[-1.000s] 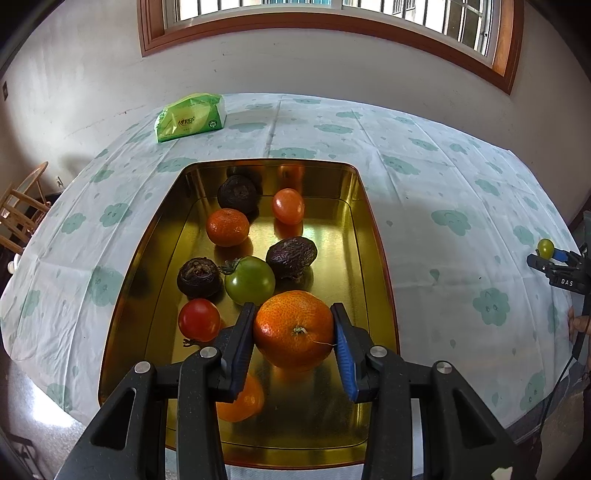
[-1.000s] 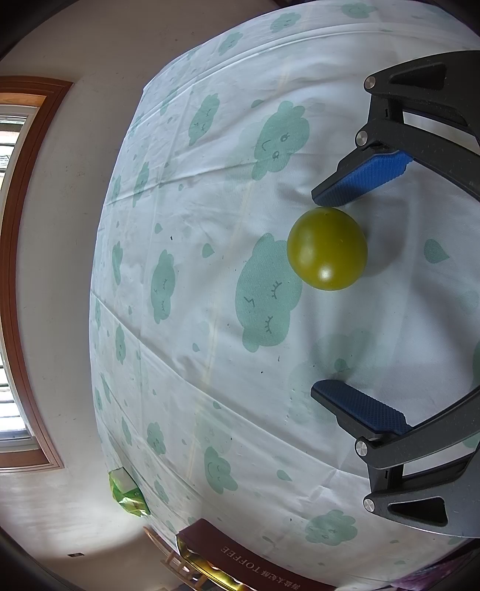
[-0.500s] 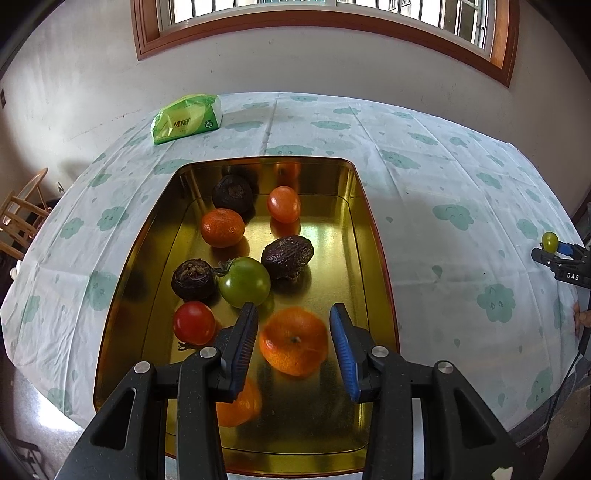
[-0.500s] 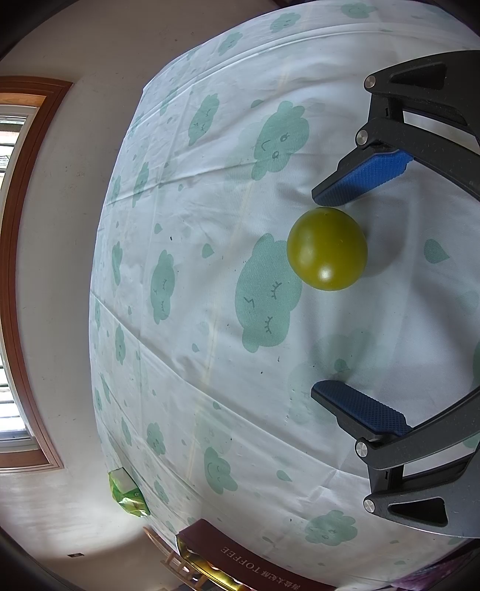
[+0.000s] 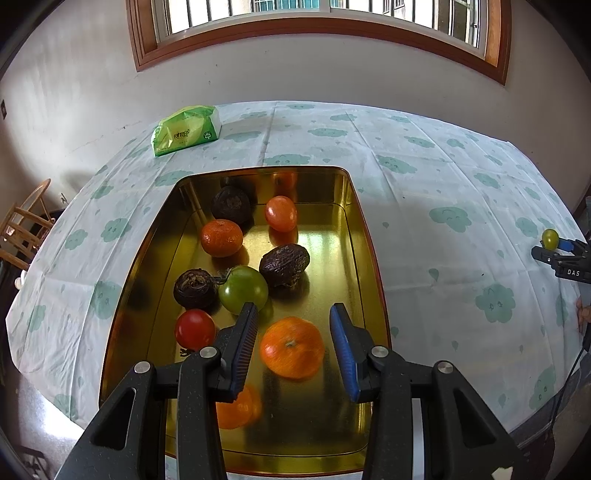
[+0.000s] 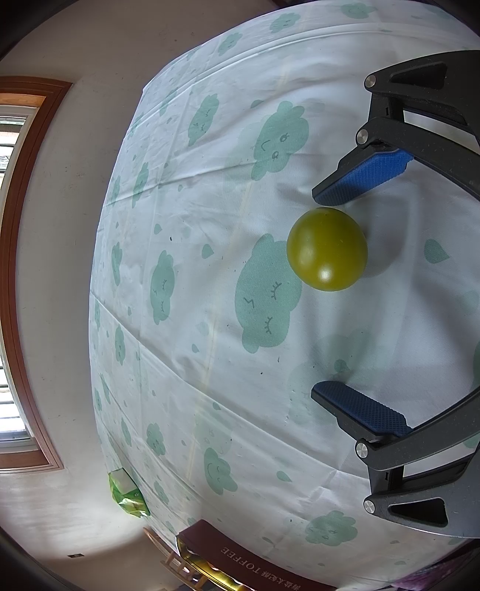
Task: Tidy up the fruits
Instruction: 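Open the left tool to release the mandarin in the tin, then close the right tool on the green tomato and lift it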
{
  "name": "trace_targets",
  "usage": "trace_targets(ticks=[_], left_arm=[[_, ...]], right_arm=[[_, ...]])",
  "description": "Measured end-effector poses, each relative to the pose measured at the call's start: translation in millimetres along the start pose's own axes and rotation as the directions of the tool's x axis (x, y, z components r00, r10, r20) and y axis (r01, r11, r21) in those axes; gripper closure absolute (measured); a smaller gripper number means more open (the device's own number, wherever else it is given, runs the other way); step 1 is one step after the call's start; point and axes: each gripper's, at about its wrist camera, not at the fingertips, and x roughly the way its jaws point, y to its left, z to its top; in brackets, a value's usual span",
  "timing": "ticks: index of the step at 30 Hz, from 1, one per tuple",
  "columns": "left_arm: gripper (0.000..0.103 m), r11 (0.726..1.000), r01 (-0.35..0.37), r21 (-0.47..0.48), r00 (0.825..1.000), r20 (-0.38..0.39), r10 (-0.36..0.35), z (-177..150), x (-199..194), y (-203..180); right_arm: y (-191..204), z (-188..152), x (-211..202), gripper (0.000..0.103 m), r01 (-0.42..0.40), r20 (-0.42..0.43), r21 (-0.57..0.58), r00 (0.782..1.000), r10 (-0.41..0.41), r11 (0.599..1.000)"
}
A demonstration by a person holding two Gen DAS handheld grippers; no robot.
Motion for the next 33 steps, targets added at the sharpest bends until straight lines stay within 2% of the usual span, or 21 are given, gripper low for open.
trace_targets(ticks=[11, 13, 18, 21, 28, 29, 30, 31, 32, 33], left_arm=[[0.065, 1.0, -0.002, -0.007, 1.0, 0.006, 0.002, -1.9, -5.1, 2.9], [0.065, 1.0, -0.004, -0.009, 1.0, 0.009, 0.004, -1.9, -6.2, 4.5], [0.065, 1.0, 0.004, -0.016, 1.0, 0.006, -0.004, -1.2, -6.7, 5.1], [0.065, 1.0, 0.006, -0.011, 1.0, 0.0, -0.006, -0.9, -5.5, 2.5], [0.063, 1.0, 0.006, 0.001, 1.0, 0.0, -0.006, -0.3, -7.0, -2.3], [0.063, 1.0, 0.005, 0.0, 1.0, 0.001, -0.005, 0.0, -7.4, -2.2], [0.063, 1.0, 0.006, -0.002, 1.0, 0.001, -0.006, 0.5, -7.8, -1.9], [0.063, 1.0, 0.007, -0.005, 1.0, 0.001, -0.007, 1.0, -8.1, -1.4], [0.063, 1.0, 0.006, -0.009, 1.0, 0.0, -0.006, 1.2, -8.6, -0.3], [0.063, 1.0, 0.003, -0.018, 1.0, 0.002, -0.003, 1.4, -10.1, 1.4]], right_arm=[[-1.0, -1.5, -1.1, 0.007, -0.005, -0.002, 0.0, 1.0, 0.005, 1.0], [-2.8, -3.9, -3.0, 0.01, -0.005, 0.002, 0.004, 1.0, 0.005, 1.0], [-13.9, -9.8, -11.6, 0.033, 0.002, 0.019, 0.026, 1.0, -0.003, 1.0], [-21.9, -9.4, -14.9, 0.033, -0.038, 0.019, 0.05, 0.999, 0.037, 0.998], [-23.7, -2.0, -10.0, 0.034, -0.027, 0.015, 0.062, 1.0, 0.027, 0.998], [-25.1, -1.4, -9.8, 0.036, -0.028, 0.019, 0.067, 0.999, 0.027, 0.997], [-25.6, -0.5, -9.2, 0.045, -0.023, 0.021, 0.064, 1.0, 0.022, 0.998], [-25.8, -0.8, -10.0, 0.061, -0.014, 0.021, 0.057, 1.0, 0.013, 0.998], [-27.0, -0.2, -11.0, 0.066, -0.018, 0.021, 0.058, 1.0, 0.017, 0.998], [-28.4, -0.2, -12.3, 0.066, -0.026, 0.016, 0.065, 1.0, 0.025, 0.998]])
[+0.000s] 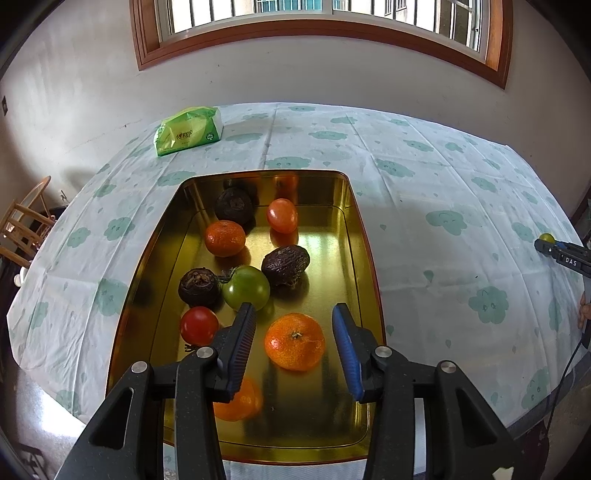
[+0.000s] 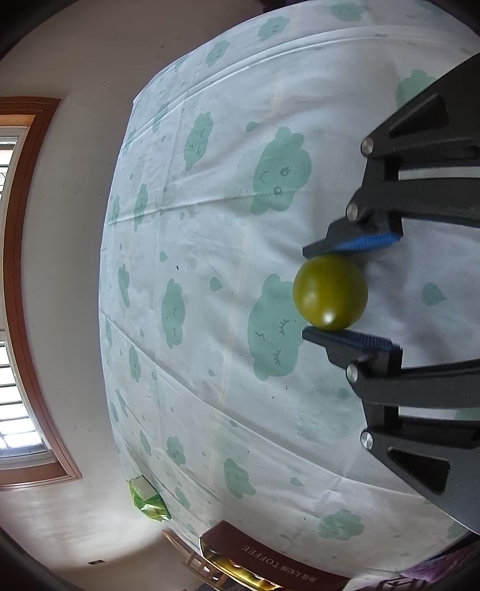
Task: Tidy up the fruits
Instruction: 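Close the right tool on the green tomato and lift it, then carry the green tomato over the tin and open the right tool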
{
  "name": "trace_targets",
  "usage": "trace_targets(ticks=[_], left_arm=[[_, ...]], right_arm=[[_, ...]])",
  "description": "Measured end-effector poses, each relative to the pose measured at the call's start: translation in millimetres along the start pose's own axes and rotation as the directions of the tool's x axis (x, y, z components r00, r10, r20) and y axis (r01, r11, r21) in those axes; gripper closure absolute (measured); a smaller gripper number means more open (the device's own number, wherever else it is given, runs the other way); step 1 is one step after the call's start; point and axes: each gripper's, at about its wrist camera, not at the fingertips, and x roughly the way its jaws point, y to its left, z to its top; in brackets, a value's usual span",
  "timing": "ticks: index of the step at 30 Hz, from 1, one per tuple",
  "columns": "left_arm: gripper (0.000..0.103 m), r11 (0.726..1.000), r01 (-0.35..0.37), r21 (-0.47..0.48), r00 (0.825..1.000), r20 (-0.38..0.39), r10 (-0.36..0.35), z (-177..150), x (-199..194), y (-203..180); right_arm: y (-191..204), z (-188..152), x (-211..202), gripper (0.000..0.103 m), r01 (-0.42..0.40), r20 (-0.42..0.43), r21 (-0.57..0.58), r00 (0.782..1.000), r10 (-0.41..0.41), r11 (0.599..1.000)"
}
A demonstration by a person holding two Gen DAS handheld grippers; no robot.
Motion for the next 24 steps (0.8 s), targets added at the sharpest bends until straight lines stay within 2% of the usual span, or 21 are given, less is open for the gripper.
trace_targets(ticks=[2, 5, 8, 10, 11, 12, 15, 18, 21, 24], left_arm=[[0.063, 1.0, -0.002, -0.027, 1.0, 0.021, 0.003, 0.0, -7.1, 6.5], [0.063, 0.998, -0.018, -0.058, 0.999, 0.048, 0.021, -1.1, -20.3, 19.1], [0.062, 0.995, -0.051, -0.089, 0.996, 0.073, 0.057, -4.6, -33.6, 34.1], [0.052, 0.99, -0.09, -0.106, 0.992, 0.084, 0.099, -7.6, -40.8, 44.0], [0.043, 0.987, -0.11, -0.115, 0.989, 0.089, 0.121, -9.5, -44.1, 48.9], [0.04, 0.984, -0.123, -0.126, 0.986, 0.098, 0.135, -11.8, -47.8, 53.5], [0.036, 0.979, -0.144, -0.147, 0.981, 0.111, 0.161, -17.0, -55.5, 65.7], [0.032, 0.976, -0.134, -0.172, 0.982, 0.108, 0.153, -20.5, -57.9, 75.5], [0.032, 0.978, -0.107, -0.182, 0.986, 0.107, 0.127, -23.4, -56.6, 79.6], [0.03, 0.979, -0.113, -0.172, 0.985, 0.112, 0.133, -24.9, -54.5, 78.8]], right_arm=[[6.1, -1.0, -7.4, 0.066, 0.007, 0.014, -0.019, 1.0, -0.007, 1.0], [30.8, -0.2, -29.8, 0.066, -0.075, 0.058, -0.037, 0.995, 0.077, 0.996], [76.6, 7.2, -54.0, 0.066, -0.165, 0.105, -0.093, 0.979, 0.175, 0.982], [113.7, 15.5, -64.5, 0.066, -0.229, 0.118, -0.142, 0.962, 0.246, 0.963], [133.1, 20.3, -67.9, 0.066, -0.263, 0.12, -0.166, 0.951, 0.284, 0.95], [152.3, 25.0, -70.7, 0.066, -0.297, 0.119, -0.19, 0.939, 0.322, 0.936], [208.9, 36.7, -71.8, 0.066, -0.397, 0.091, -0.243, 0.899, 0.428, 0.885], [258.0, 48.3, -63.4, 0.066, -0.478, 0.049, -0.265, 0.861, 0.507, 0.837], [303.0, 53.9, -49.4, 0.066, -0.506, 0.001, -0.297, 0.848, 0.53, 0.81], [336.2, 61.7, -30.0, 0.065, -0.536, -0.047, -0.299, 0.834, 0.549, 0.789]])
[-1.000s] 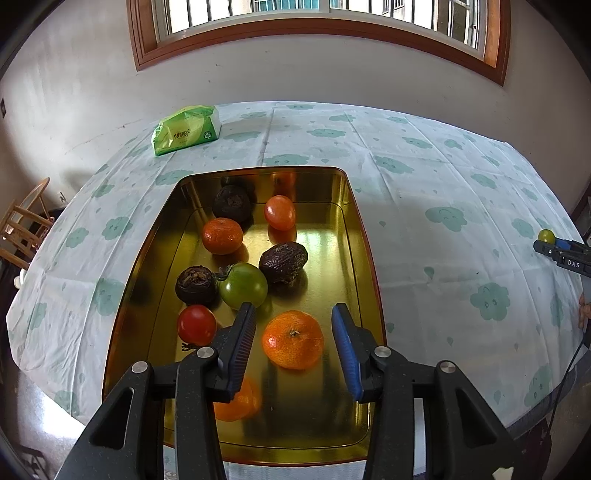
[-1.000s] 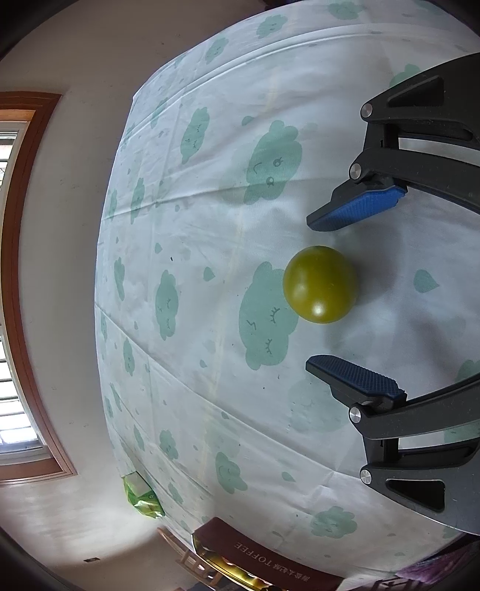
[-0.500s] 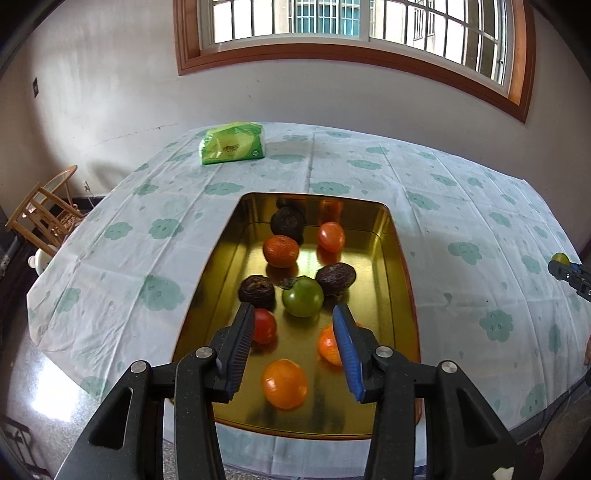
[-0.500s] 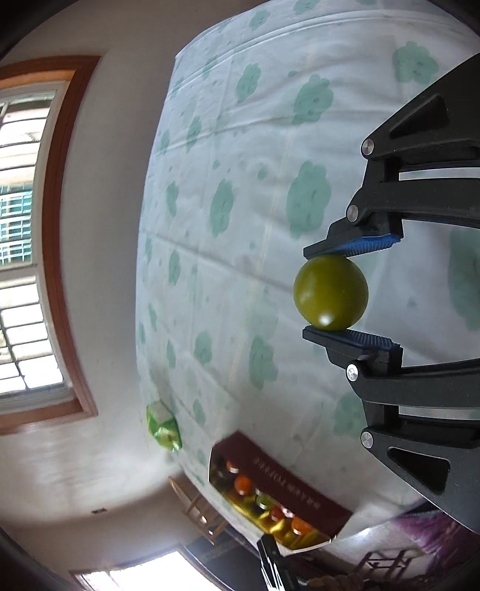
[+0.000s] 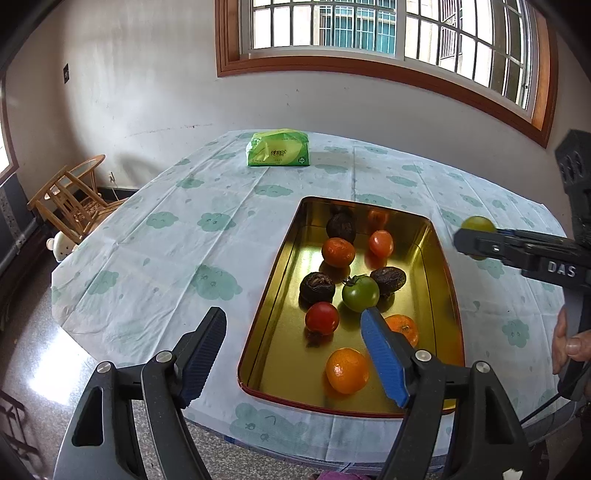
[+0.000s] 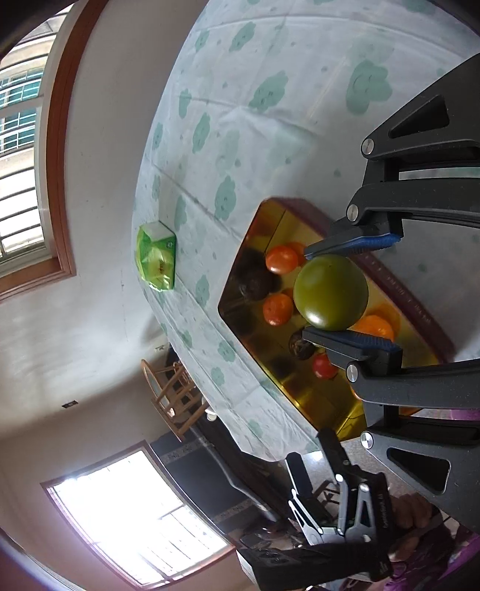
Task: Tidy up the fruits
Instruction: 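Carry the green tomato over the tin and open the right tool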
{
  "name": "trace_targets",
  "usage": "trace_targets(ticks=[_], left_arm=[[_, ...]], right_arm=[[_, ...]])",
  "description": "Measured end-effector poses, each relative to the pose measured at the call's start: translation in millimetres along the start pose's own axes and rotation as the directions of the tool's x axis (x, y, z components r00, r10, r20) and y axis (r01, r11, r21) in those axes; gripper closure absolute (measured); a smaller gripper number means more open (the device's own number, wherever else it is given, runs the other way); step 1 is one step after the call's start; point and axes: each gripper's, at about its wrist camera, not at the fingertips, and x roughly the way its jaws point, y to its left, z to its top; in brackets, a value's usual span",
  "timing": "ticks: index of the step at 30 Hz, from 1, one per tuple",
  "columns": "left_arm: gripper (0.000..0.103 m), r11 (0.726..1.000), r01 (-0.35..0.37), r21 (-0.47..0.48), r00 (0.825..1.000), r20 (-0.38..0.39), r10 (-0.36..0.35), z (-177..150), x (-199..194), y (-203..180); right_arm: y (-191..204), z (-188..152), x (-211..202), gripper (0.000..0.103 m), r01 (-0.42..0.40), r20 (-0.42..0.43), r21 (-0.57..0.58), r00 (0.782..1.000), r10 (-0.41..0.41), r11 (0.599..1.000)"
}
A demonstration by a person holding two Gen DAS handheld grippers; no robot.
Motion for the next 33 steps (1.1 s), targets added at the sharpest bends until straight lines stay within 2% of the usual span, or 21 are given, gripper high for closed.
trace_targets(ticks=[7, 15, 26, 30, 33], left_arm=[[0.024, 1.0, -0.024, 0.014, 0.999, 0.035, 0.023, 1.1, 1.6, 2.0], [0.02, 0.999, -0.031, 0.023, 0.999, 0.018, 0.031, 2.4, 12.9, 8.4], [0.02, 0.998, -0.045, 0.043, 0.999, 0.021, 0.044, 0.4, 17.6, 8.7], [0.02, 0.999, -0.046, 0.029, 0.999, 0.025, 0.045, 1.2, 16.7, 11.2], [0.02, 0.997, -0.063, 0.034, 0.997, 0.038, 0.062, 1.4, 14.2, 11.2]], right_arm=[[7.9, 17.7, 64.7, 0.064, 0.009, -0.097, -0.001, 0.995, -0.009, 1.0], [5.5, 33.6, 89.1, 0.064, 0.036, -0.113, 0.003, 0.993, -0.035, 0.999], [3.3, 31.7, 89.5, 0.062, 0.019, -0.081, 0.045, 0.997, -0.015, 0.999], [10.3, 27.0, 79.7, 0.045, 0.014, -0.047, 0.047, 0.999, -0.012, 0.999], [23.0, 21.6, 64.4, 0.043, 0.033, -0.002, 0.017, 0.999, -0.033, 0.999]])
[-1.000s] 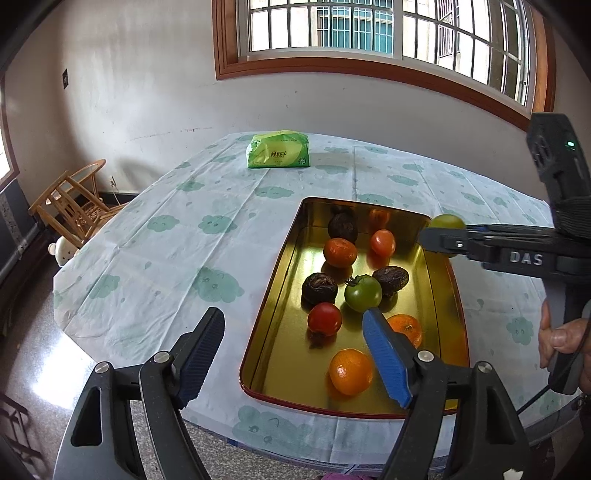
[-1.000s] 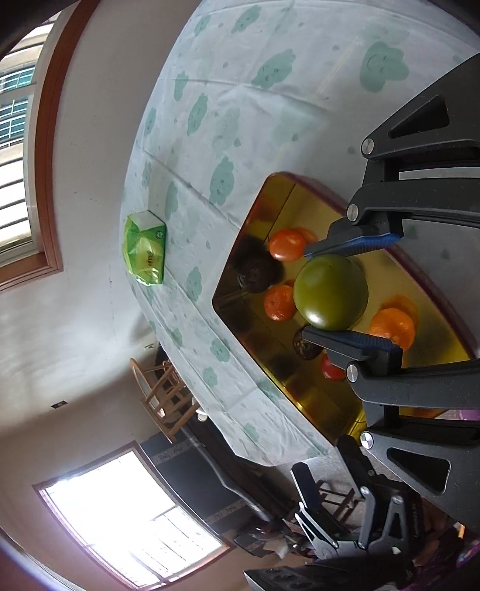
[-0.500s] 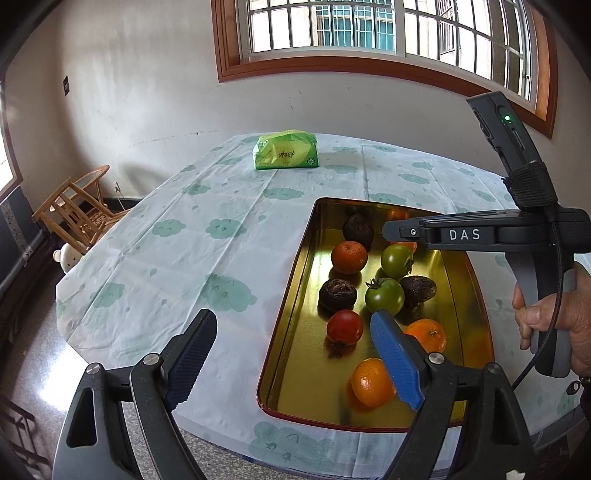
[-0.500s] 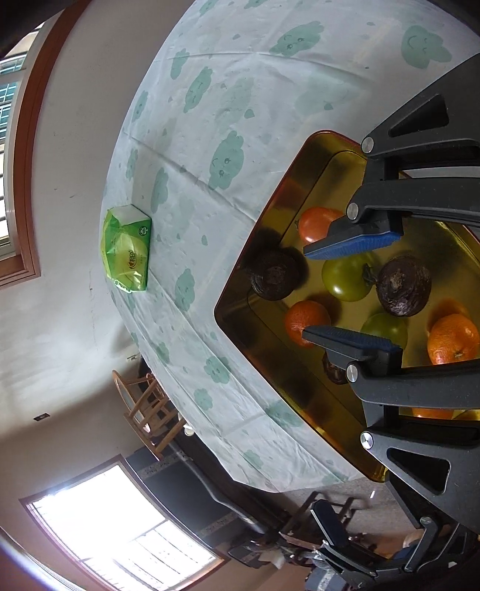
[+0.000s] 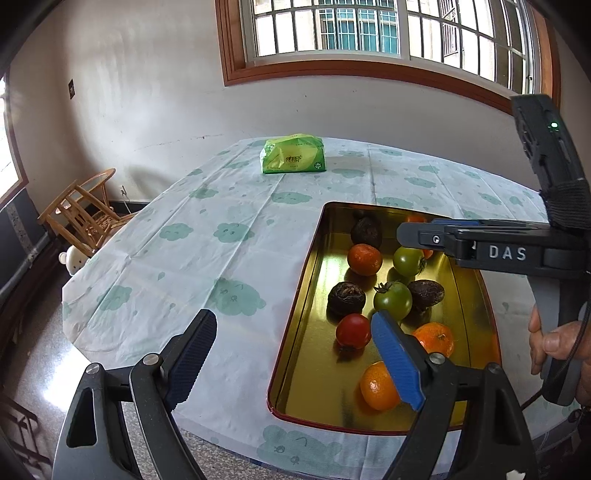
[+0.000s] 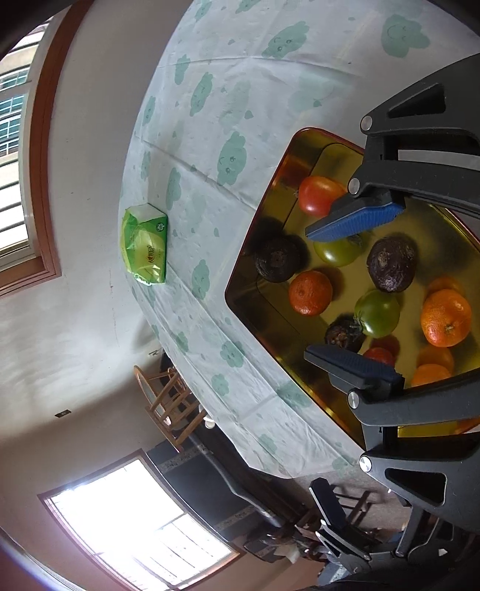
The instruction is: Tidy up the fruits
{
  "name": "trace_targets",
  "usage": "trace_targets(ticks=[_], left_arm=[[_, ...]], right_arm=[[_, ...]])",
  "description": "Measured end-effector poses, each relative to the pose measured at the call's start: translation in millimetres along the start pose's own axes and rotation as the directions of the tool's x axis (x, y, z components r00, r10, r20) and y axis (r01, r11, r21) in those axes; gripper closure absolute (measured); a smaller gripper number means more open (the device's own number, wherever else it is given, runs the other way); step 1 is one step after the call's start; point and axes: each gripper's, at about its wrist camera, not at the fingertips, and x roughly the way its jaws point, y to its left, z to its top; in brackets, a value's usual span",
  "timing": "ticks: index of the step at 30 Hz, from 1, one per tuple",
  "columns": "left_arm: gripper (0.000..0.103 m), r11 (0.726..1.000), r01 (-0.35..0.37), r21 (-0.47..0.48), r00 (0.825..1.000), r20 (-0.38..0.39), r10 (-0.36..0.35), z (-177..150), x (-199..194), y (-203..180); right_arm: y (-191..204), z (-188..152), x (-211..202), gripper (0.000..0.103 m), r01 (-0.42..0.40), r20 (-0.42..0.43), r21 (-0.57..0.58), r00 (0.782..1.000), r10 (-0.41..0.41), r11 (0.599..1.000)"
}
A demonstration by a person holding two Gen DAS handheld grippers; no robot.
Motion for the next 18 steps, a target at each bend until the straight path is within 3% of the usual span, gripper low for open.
trace_targets(ticks=[2, 4, 6, 8, 10, 13, 18], left_arm=[[0.02, 1.0, 0.001, 0.002, 1.0, 0.01, -0.001, 0.5, -2.3, -0.1], [0.02, 1.0, -0.002, -0.001, 1.0, 0.028, 0.002, 0.9, -6.3, 0.7], [0.02, 1.0, -0.003, -0.001, 0.999, 0.047, 0.003, 0.9, -11.2, 0.9], [0.02, 1.0, -0.002, 0.001, 0.998, 0.07, 0.002, 1.6, -17.6, 0.6], [0.019, 1.0, -0.008, 0.003, 0.995, 0.102, 0.007, 3.0, -27.1, -0.6], [0.011, 1.0, 0.001, -0.01, 0.989, 0.151, 0.0, 7.1, -44.2, -0.9], [0.0, 0.999, 0.027, -0.019, 0.97, 0.243, -0.021, 13.7, -78.5, -0.4]], right_arm=[[11.3, -5.3, -16.9, 0.037, 0.039, 0.053, -0.035, 0.998, -0.037, 0.999], [23.5, -13.8, -40.6, 0.022, 0.094, 0.135, -0.06, 0.987, -0.085, 0.994], [37.8, -25.5, -69.7, 0.012, 0.173, 0.242, -0.084, 0.959, -0.148, 0.981], [53.8, -38.8, -98.6, 0.002, 0.268, 0.351, -0.105, 0.911, -0.216, 0.958], [69.6, -51.6, -124.2, 0.0, 0.329, 0.444, -0.121, 0.862, -0.245, 0.937], [91.4, -63.4, -148.1, 0.0, 0.403, 0.514, -0.154, 0.812, -0.275, 0.902], [112.0, -73.7, -177.0, 0.0, 0.439, 0.57, -0.169, 0.774, -0.276, 0.883]])
